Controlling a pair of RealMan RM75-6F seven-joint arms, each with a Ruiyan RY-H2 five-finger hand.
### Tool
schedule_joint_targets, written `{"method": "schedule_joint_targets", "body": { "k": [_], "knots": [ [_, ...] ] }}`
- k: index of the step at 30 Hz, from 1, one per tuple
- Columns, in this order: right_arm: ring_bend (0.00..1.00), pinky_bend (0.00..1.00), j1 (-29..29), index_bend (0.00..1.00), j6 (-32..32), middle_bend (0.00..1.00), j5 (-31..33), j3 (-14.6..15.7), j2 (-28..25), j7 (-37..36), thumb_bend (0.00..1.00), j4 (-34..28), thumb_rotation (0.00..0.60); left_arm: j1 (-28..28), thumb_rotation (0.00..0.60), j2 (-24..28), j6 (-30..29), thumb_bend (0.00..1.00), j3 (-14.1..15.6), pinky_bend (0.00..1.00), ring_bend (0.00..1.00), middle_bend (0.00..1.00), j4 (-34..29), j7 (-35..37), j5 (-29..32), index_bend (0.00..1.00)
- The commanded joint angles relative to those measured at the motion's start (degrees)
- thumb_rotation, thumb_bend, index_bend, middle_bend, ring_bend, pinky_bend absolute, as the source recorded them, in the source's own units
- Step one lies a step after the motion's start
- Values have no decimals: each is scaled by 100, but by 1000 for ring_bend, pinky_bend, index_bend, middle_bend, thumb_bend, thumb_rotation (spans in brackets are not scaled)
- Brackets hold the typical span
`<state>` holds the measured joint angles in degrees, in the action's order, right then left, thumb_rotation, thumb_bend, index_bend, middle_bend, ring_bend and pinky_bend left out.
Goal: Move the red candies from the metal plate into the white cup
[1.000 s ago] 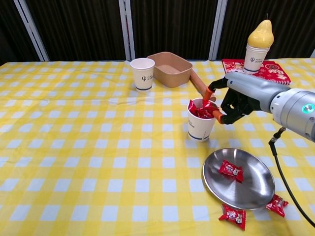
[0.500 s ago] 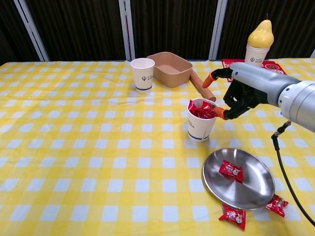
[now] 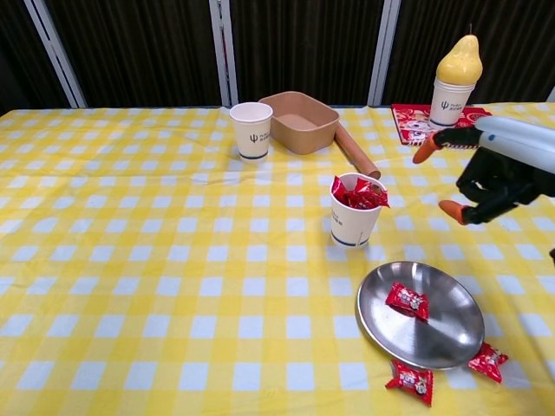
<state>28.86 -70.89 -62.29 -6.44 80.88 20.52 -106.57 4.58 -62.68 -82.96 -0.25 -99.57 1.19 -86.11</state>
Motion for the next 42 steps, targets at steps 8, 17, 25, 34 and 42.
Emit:
{"method": "schedule_joint_targets", "body": {
  "k": [8,17,25,34,42],
  "knots": [
    [289,439,-749,108,-808,326,-1715,763,-701,-635,460,286,600,-30,600,-50,-118,0,-6,0,0,0,68,-112,-77,0],
    [68,314,-1408,12,-1442,139,-2241,1120,-1198,-1069,389,681,600,-109,600,-89,-297,0,33,0,0,0,143,-333,-204,0],
    [264,448,-1819,20,-1662,248,-2766,1476,-1449,-1493,383,658,600,-211,600,-97,-429,0,102,0,0,0,152,-414,-292,0],
    [849,943,-2056,242,-1461,790,-3560,1953,-1251,-1481,382,651,600,-211,600,-124,-381,0,137,0,0,0,133,-440,-329,0],
    [872,951,-2037,291,-805,818,-3256,1774,-624,-754,381,647,600,-194,600,-151,-294,0,152,0,0,0,92,-530,-298,0]
  ]
}}
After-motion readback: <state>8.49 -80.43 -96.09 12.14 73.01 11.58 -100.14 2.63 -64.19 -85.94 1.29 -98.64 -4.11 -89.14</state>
